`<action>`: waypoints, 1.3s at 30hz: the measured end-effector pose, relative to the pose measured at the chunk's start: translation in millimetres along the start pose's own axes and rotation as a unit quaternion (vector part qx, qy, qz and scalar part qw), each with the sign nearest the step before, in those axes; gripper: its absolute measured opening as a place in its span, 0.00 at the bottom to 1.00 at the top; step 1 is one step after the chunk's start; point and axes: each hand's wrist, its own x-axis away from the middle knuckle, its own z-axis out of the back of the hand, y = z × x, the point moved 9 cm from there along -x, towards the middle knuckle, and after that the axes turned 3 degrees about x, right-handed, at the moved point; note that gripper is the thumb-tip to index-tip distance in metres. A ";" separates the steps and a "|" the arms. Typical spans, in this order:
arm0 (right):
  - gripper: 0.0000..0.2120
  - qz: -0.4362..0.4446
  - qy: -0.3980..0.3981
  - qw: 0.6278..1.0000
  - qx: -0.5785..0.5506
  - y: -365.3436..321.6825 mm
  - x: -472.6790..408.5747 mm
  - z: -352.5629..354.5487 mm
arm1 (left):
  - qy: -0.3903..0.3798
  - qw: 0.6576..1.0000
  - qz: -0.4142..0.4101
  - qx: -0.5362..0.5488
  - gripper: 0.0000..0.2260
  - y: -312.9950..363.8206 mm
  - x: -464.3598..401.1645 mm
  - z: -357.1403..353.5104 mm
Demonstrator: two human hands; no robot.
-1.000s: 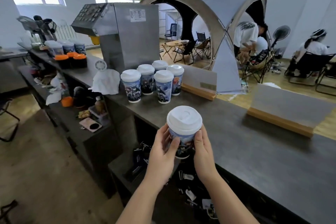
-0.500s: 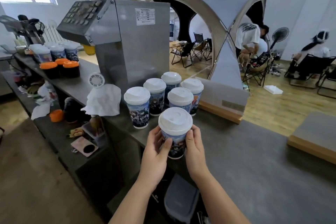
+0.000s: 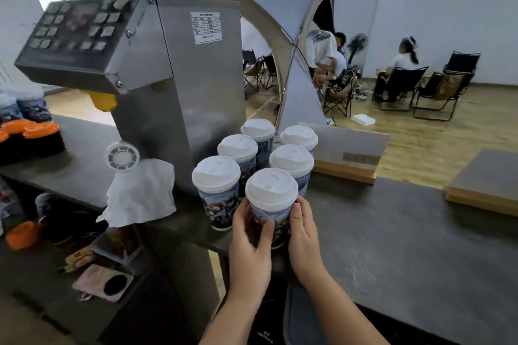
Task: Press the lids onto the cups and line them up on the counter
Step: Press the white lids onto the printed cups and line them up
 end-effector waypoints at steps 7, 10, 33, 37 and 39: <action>0.14 -0.001 0.031 1.000 -0.003 0.5 2.8 -1.0 | -0.001 0.999 -0.025 -0.030 0.26 -9.5 0.3 1.4; 0.14 0.003 0.037 0.999 0.007 1.0 1.9 0.6 | 0.005 0.999 -0.031 -0.033 0.26 -7.4 0.3 3.8; 0.18 -0.035 0.089 0.995 0.034 17.6 -19.0 18.5 | -0.024 0.994 -0.040 -0.102 0.36 -18.6 -5.2 -4.2; 0.19 -0.038 0.091 0.995 0.036 16.5 -17.7 17.5 | -0.024 0.993 -0.039 -0.107 0.37 -21.3 -3.5 -5.7; 0.15 -0.047 0.093 0.994 0.038 15.5 -16.6 21.0 | -0.024 0.993 -0.033 -0.109 0.38 -23.3 -2.7 -5.0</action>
